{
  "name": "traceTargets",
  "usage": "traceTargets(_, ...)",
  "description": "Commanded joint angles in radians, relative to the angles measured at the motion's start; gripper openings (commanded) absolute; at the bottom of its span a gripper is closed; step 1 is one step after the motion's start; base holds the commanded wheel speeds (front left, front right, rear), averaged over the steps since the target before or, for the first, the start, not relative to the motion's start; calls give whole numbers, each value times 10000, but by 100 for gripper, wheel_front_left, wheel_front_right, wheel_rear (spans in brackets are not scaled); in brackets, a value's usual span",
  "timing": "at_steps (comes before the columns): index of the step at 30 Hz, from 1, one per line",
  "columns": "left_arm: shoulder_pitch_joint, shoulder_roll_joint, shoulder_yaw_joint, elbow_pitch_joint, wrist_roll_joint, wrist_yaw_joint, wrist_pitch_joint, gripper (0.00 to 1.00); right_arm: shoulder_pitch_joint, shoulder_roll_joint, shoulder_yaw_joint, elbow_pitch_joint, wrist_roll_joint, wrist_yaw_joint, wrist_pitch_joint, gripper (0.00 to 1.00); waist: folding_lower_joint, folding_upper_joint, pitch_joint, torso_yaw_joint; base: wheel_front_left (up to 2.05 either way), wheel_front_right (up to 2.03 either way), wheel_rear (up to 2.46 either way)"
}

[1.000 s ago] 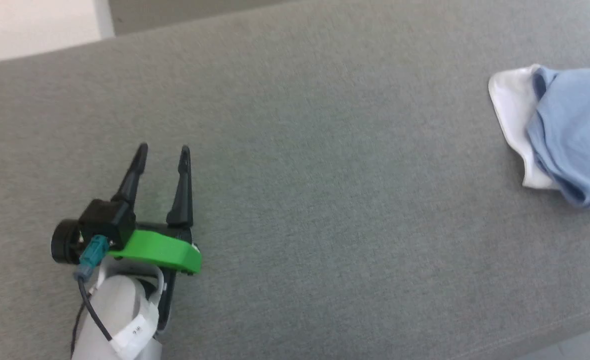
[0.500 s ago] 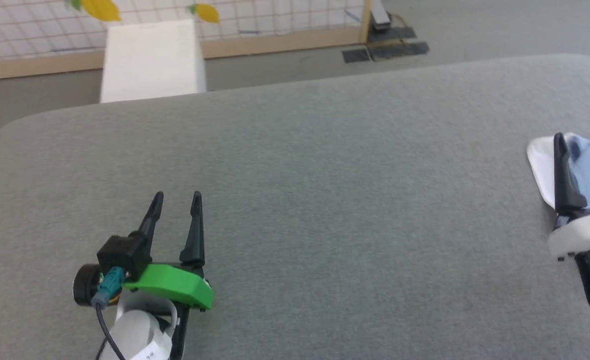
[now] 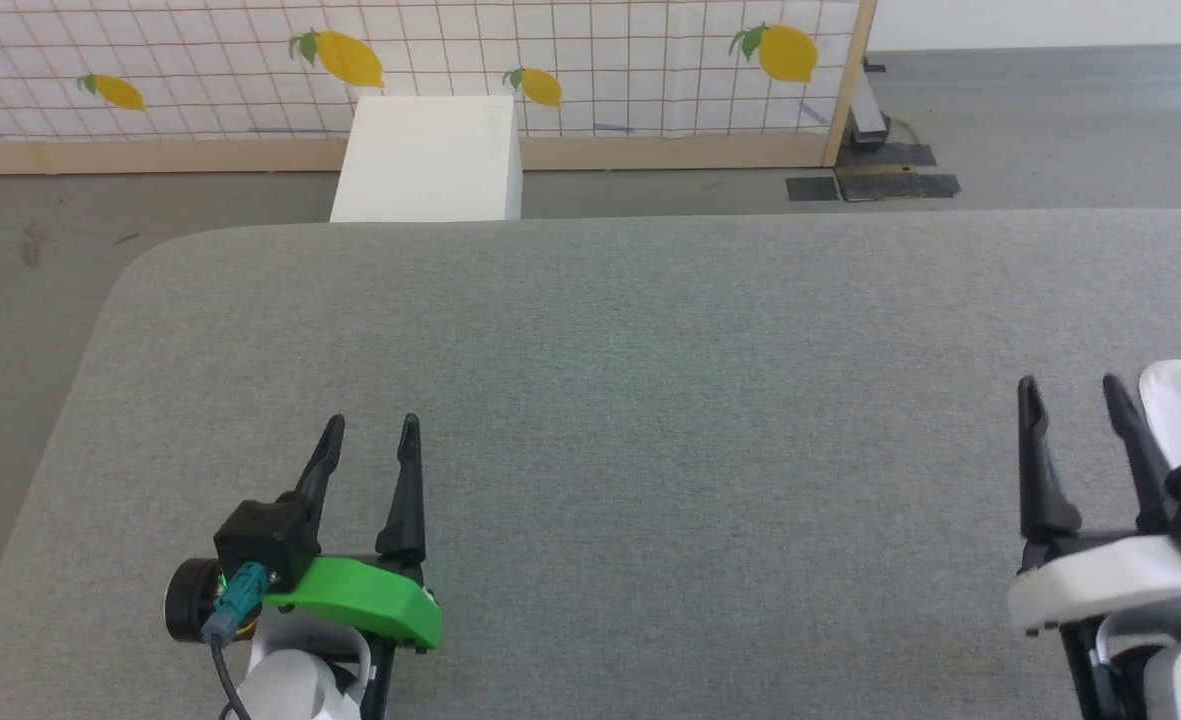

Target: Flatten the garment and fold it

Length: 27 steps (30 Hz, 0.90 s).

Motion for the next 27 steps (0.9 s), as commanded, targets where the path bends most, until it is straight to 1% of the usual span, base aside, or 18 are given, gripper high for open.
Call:
traceTargets(1, 169, -54, -33, -63, 0, -27, -47, 100, 228, 89, -23, 40, -119, -15, -115, 100, 1, 0, -66, 81, 0, 0, 0)
traceTargets(6, 378, -71, -120, -108, -91, -54, -47, 100, 706, 239, 191, 145, -363, -15, -325, 100, 1, 0, -170, 124, 0, 0, 0)
traceTargets(7, 550, -76, -147, -84, -127, -11, -47, 100, 929, 269, 379, 136, -441, -15, -379, 100, 1, 0, -262, 119, 0, 0, 0)
traceTargets(15, 808, -80, -232, -90, -350, 189, -47, 100, 1054, 277, 563, 306, -50, -15, -496, 100, 1, 0, -319, 81, 0, 0, 0)
traceTargets(16, 628, -36, -243, -85, -283, 136, 1, 0, 934, 255, 541, 288, -125, 0, -435, 0, 1, 0, -321, 81, 0, 0, 0)
traceTargets(27, 636, -36, -243, -125, -227, 147, 63, 0, 923, 254, 547, 277, -150, 2, -396, 0, 1, 0, -320, 79, 0, 0, 0)
